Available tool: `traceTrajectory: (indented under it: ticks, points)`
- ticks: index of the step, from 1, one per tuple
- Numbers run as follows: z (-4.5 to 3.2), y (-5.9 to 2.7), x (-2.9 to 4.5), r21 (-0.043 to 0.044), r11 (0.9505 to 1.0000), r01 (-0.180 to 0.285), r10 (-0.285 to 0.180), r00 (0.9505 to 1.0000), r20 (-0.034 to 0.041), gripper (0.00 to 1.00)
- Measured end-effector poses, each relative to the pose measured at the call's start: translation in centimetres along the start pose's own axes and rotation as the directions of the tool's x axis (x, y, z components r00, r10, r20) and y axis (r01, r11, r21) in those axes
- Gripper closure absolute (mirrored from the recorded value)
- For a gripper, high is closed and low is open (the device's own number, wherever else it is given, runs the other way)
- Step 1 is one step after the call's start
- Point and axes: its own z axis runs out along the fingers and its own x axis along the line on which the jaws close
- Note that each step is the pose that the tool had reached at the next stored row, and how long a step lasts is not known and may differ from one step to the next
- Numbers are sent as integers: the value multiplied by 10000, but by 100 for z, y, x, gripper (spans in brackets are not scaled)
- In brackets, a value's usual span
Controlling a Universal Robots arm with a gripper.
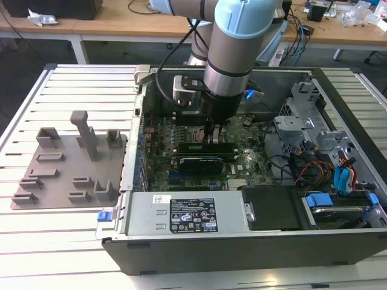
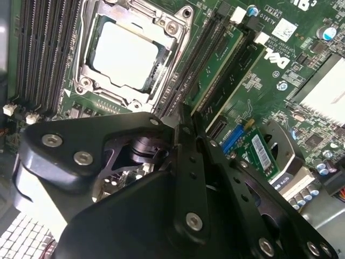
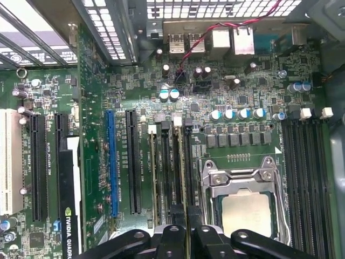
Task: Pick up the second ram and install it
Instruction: 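Insert the second ram into the second slot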
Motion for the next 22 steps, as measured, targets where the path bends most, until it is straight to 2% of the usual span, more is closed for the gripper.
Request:
traceTrajectory:
  ticks: [5,22]
  points:
    - [6,-1,11,-2,10000,0,0,10000,-5,87]
    - [104,-6,15,-2,10000,1,-1,10000,5,85]
